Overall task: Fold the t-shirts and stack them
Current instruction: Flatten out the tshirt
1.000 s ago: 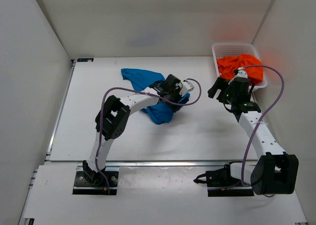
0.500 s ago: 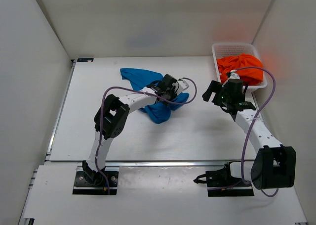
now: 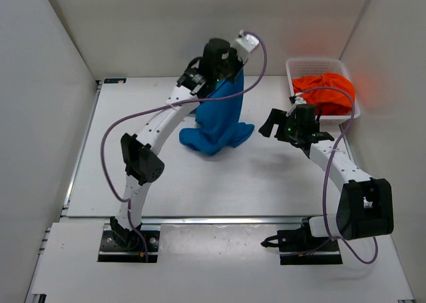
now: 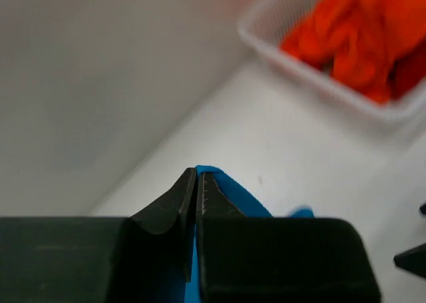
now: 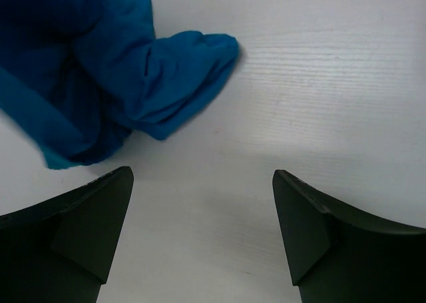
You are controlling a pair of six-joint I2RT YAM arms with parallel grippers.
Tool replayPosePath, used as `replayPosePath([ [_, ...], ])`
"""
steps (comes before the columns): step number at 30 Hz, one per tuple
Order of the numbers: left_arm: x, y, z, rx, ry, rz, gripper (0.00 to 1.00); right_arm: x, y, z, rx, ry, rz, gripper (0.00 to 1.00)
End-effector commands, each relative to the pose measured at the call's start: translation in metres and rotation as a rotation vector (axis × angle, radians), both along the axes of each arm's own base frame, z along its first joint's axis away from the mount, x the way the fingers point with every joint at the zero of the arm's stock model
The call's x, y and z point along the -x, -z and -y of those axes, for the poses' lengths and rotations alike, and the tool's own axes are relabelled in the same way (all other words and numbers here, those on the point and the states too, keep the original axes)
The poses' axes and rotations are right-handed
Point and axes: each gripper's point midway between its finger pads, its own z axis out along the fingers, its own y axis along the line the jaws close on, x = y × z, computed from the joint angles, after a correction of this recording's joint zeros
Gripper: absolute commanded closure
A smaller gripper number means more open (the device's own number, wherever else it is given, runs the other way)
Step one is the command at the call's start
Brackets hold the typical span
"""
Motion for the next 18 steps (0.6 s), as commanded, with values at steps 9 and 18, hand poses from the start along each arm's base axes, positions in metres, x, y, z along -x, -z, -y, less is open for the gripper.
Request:
replayPosePath([
  [9,0.027,-0.296,-0.108,0.263,-0.294,0.764,0.86,-0.027,-0.067,0.001,-0.045,0.008,0.18,0.18],
  [18,0.02,-0.27,-0.251,-0.014,-0.614,0.705,0.87,-0.052,-0.033,-0.051,-0.046,-0.052,0.067,0.18],
])
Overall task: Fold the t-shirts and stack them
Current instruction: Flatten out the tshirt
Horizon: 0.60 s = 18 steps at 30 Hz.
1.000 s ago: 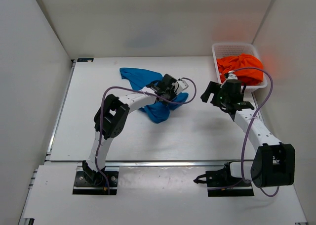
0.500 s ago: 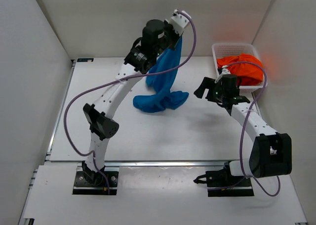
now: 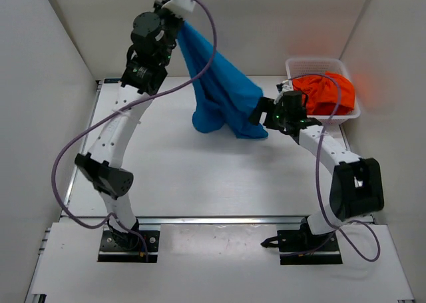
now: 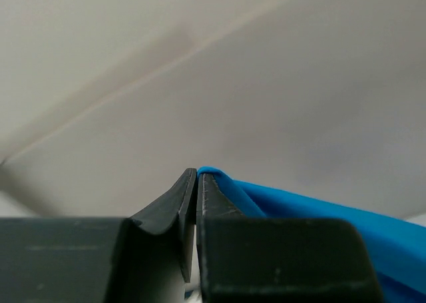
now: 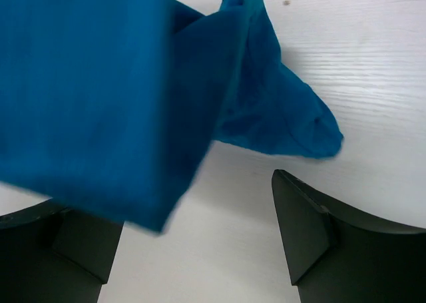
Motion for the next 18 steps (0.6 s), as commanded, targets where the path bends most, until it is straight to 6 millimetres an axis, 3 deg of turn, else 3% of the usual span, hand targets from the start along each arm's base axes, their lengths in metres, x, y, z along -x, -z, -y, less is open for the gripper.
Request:
replayPosePath([
  [1,0.023,0.012,-0.071,-0.044,-0.188,-0.065,0.87,-0.025,-0.001,-0.024,0.0,-0.003,-0.007,0.19],
  [5,0.019,0.112,-0.108,-0.089,-0.301,-0.305,0.88,-0.04,0.028,-0.017,0.01,0.055,-0.095,0.2],
  [10,0.034,0.2,-0.13,-0.096,-0.334,-0.506,0.88,-0.05,0.072,-0.002,0.082,0.102,-0.195,0.17],
  [11,0.039,0.209,-0.133,-0.103,-0.334,-0.524,0.88,-0.049,0.085,-0.002,0.103,0.102,-0.225,0.17],
  [14,0.048,0.234,-0.14,-0.101,-0.334,-0.591,0.88,-0.066,0.09,-0.007,0.181,0.109,-0.223,0.13],
  [18,0.055,0.245,-0.139,-0.088,-0.313,-0.623,0.88,-0.075,0.098,-0.02,0.177,0.086,-0.237,0.11],
])
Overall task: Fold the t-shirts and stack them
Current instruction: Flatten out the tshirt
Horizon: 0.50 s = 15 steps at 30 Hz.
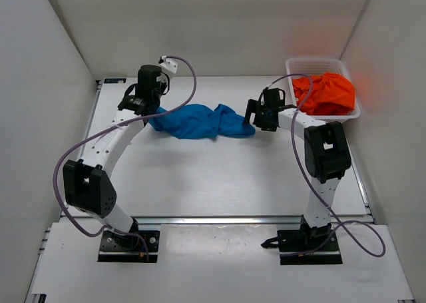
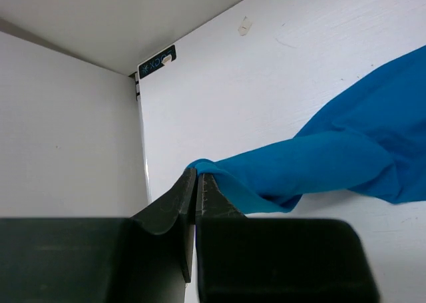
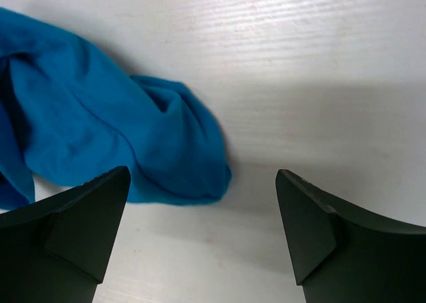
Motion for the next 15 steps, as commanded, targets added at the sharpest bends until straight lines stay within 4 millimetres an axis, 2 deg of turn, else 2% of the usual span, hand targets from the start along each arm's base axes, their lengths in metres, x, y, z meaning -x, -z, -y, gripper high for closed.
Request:
replayPosePath([
  [1,0.021,-0.045,-0.007,0.078,-0.011,0.104,0.88,-0.012,-0.009,-0.012,0.033,-0.019,0.038,0.11],
  [2,0.021,-0.041,-0.009,0.075,-0.02,0.098,0.88,-0.011,-0.005,-0.014,0.024,-0.022,0.03,0.11],
  [4,0.02,-0.039,-0.017,0.075,-0.038,0.094,0.89,-0.005,0.002,-0.02,-0.002,-0.034,0.007,0.18],
  [5,0.019,-0.04,-0.015,0.078,-0.038,0.098,0.88,-0.004,0.007,-0.022,0.004,-0.038,-0.005,0.3],
  [6,0.018,-0.037,-0.015,0.075,-0.035,0.091,0.88,-0.003,0.011,-0.023,0.008,-0.042,-0.01,0.38],
  [8,0.017,-0.035,-0.018,0.068,-0.045,0.087,0.89,-0.002,0.015,-0.029,-0.012,-0.055,-0.017,0.48],
  [9,0.017,-0.038,-0.018,0.065,-0.043,0.094,0.88,0.001,0.019,-0.031,-0.032,-0.057,-0.033,0.6],
  [10,0.016,-0.036,-0.019,0.075,-0.05,0.091,0.88,0.001,0.021,-0.037,-0.053,-0.065,-0.036,0.68],
  [12,0.016,-0.041,-0.019,0.075,-0.047,0.101,0.88,-0.002,0.021,-0.031,-0.05,-0.06,-0.029,1.0],
  [14,0.016,-0.041,-0.022,0.063,-0.058,0.1,0.89,-0.012,-0.001,-0.021,-0.056,-0.06,0.032,1.0],
  [15,0.017,-0.048,-0.023,0.079,-0.065,0.121,0.88,-0.014,-0.014,-0.018,-0.054,-0.064,0.06,1.0],
])
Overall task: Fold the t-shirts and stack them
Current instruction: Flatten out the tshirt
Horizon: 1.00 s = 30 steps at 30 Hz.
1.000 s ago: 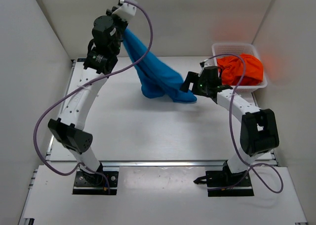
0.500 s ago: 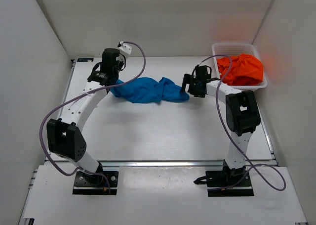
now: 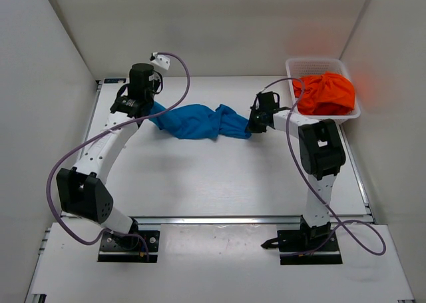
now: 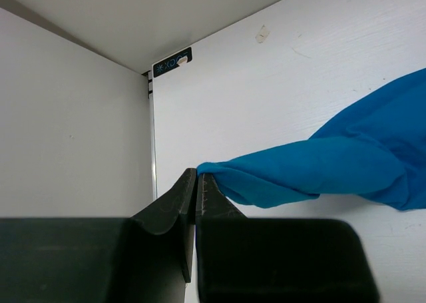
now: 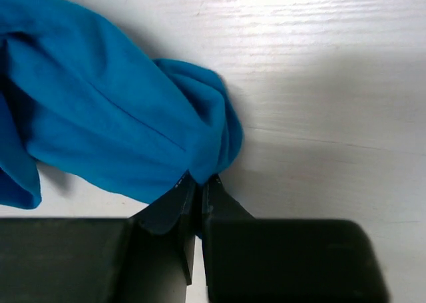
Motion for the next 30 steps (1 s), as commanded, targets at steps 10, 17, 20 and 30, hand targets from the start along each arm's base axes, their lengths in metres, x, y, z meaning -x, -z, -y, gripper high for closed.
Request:
replayPosePath([
  [10,0.043,-0.056,-0.051,-0.036,-0.156,0.139,0.9,0.003,-0.34,0.072,0.256,0.034,0.816,1.0],
  [17,0.058,-0.018,-0.058,-0.004,-0.173,0.033,0.89,0.048,-0.441,0.081,0.35,0.037,1.052,1.0],
  [20,0.067,0.018,-0.058,0.004,-0.152,-0.082,0.89,0.036,-0.457,0.093,0.389,0.098,1.085,1.0],
  [30,0.112,0.132,-0.023,0.064,-0.007,-0.431,0.87,-0.132,-0.333,0.015,-0.01,-0.02,0.815,0.61],
])
